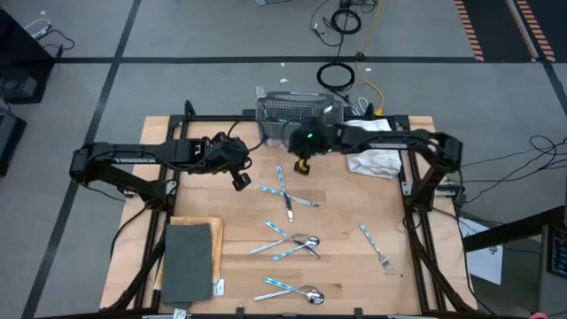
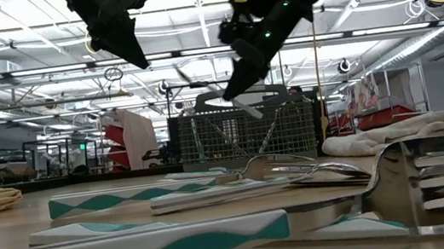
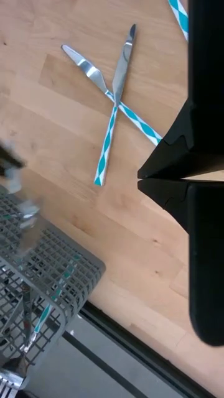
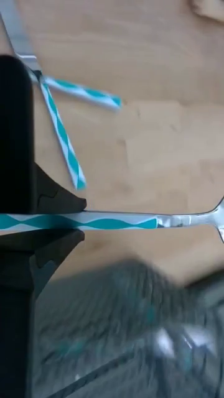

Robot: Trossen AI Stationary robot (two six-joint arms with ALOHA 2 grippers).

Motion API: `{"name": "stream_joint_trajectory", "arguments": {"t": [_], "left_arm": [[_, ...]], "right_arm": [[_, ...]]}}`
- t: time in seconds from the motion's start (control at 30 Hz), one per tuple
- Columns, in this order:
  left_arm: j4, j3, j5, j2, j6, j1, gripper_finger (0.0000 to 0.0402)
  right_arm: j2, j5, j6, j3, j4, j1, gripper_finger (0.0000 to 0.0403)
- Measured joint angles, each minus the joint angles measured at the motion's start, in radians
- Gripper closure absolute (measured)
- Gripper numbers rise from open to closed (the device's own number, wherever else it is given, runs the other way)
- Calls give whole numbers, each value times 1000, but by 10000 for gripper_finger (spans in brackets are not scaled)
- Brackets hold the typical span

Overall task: Sort silverware
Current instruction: Put the spoon into the silverware basket

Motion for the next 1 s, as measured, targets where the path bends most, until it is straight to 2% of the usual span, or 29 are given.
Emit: {"name": "stream_joint_trajectory", "arguments": {"t": [0.13,0.27,0.4,0.47,0.6,0.83,1.0], "left_arm": [[0,0,-1,0,0,0,393],[0,0,-18,0,5,0,393],[5,0,-36,0,8,0,393],[21,0,-38,0,9,0,393],[50,0,-47,0,25,0,393],[59,0,-56,0,30,1,393],[59,0,-57,0,29,1,393]], "right_arm": [[-110,-1,72,-119,143,-70,403],[-226,0,181,-266,473,-135,403],[-253,1,309,-410,814,-194,403],[-239,8,354,-449,924,-218,403],[-172,22,363,-464,999,-239,402],[-95,167,348,-463,1139,-275,402],[-95,164,341,-463,1154,-299,402]]}}
